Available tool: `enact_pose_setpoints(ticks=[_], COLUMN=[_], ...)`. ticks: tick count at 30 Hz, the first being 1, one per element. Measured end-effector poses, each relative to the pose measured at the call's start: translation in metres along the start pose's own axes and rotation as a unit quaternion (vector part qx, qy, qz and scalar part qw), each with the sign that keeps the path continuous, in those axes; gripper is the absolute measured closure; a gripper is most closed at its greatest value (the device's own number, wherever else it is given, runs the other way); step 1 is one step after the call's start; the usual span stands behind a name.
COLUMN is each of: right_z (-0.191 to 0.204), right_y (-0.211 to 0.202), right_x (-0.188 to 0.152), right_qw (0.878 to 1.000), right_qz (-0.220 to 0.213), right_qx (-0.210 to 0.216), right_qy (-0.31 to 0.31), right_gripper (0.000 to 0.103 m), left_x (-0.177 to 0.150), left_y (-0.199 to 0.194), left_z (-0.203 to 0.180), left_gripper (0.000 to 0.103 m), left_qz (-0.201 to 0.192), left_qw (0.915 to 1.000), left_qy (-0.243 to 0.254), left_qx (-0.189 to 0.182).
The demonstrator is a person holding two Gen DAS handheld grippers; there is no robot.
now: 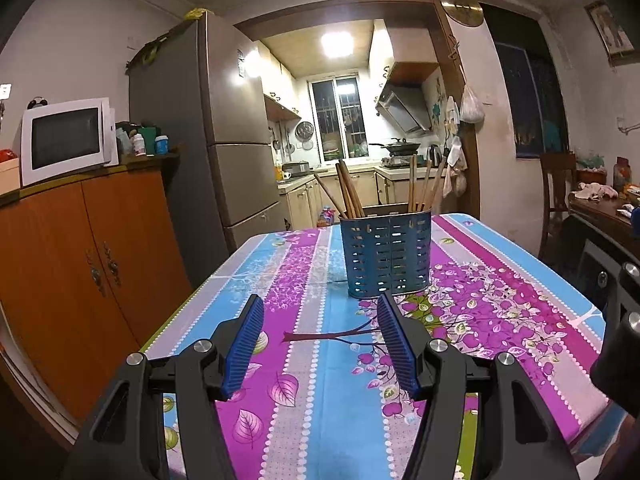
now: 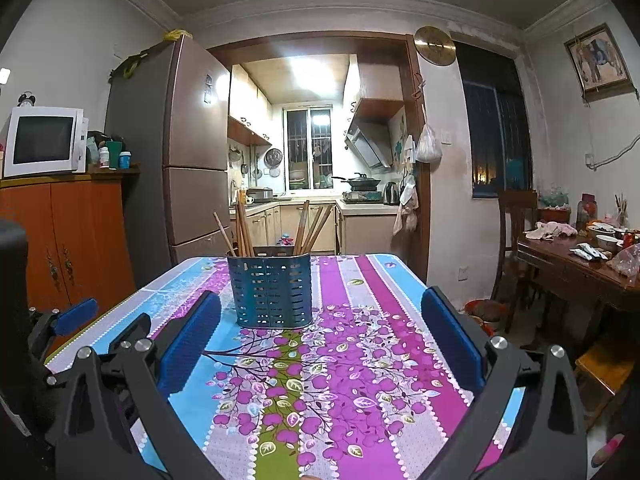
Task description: Organize utensils
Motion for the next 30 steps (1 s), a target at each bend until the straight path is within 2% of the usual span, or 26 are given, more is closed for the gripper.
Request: enact_pose_setpoints(ticks=[23, 30], right_z=[0.000, -0.002], right_y=[0.003, 0.002], right_x=[0.004, 0.010], right_qw=[1.000, 1.000], right_qz=[0.004, -0.008], right_qx=[0.000, -0.003], right_qy=[0.000, -0.003], right_gripper=[0.006, 0.006], left_x=[-0.001, 0.012], left_y=[0.006, 0.001], left_z=[0.006, 0.015], left_gripper=[0.043, 0.043], left_qz=[0.007, -0.004], left_qw=[0.9999, 0.9995], left_qy=[-0.009, -0.032], left_qx=[0.009, 0.005])
Point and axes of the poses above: each gripper's, at about its wrist camera, not at the fingertips, and y roughly the way its jaws point, z to its left, x to its top, the point moved 6 cm from there along y, roughly the way its jaws point, and after that the axes turned 14 degrees about -z, right-handed, at the moved point
